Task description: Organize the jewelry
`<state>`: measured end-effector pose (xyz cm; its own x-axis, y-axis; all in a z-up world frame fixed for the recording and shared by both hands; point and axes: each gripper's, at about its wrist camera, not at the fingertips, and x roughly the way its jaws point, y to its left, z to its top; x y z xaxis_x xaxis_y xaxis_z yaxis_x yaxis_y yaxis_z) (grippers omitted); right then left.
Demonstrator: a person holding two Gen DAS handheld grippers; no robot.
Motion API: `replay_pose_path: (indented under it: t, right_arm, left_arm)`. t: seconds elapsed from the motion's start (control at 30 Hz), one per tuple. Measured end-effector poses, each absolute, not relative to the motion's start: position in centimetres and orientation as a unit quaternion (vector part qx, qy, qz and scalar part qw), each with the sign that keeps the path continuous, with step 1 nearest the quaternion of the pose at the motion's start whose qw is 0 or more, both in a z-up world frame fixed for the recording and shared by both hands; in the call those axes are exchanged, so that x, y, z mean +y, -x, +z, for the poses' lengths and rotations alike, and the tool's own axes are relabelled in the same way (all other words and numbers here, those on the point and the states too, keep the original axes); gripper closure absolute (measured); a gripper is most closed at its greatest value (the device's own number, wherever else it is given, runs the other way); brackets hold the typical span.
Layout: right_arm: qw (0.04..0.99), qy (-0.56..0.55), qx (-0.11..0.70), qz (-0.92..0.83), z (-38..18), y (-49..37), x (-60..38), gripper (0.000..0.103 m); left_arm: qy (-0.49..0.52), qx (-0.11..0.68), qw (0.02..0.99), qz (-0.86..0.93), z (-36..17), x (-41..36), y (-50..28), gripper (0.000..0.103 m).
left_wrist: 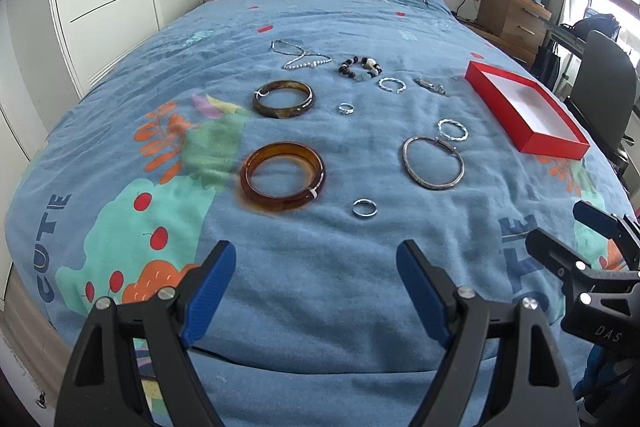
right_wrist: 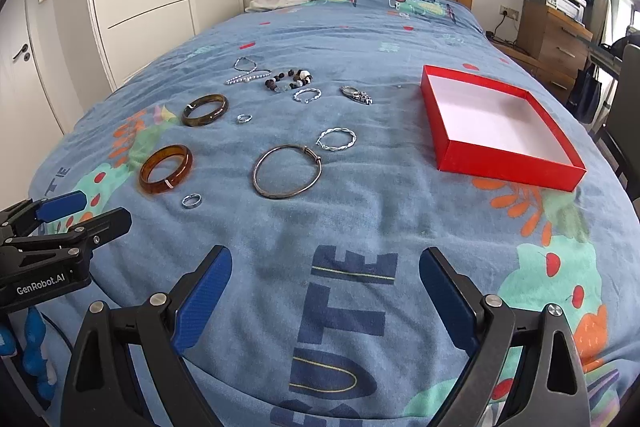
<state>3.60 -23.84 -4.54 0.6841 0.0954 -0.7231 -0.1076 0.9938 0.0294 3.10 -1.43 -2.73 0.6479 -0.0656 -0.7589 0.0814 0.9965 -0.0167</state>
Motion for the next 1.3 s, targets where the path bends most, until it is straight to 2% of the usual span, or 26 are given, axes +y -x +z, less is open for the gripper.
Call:
replay_pose_path:
  t: [0.33, 0.47, 1.3]
  right_arm:
    - [0.918, 0.01, 0.391, 0.063, -4.7, -4.5, -23.7, 0.01]
    - [0.917, 0.009, 0.392, 0.068, -4.8, -4.8, -23.9, 0.016]
    - [0.918, 0.002, 0.384, 0.093, -4.7, -7.0, -25.9, 0.017]
  left_arm:
    - [-0.007, 0.418, 0.907, -0.049, -3.1, -1.6, -3.5, 0.022]
    - [-0.009, 0.419, 0.906, -0.054, -3.2, -1.8, -3.8, 0.022]
    - [-0.029, 0.43, 0.899, -0.079, -4.2, -4.8, -6.3, 0.023]
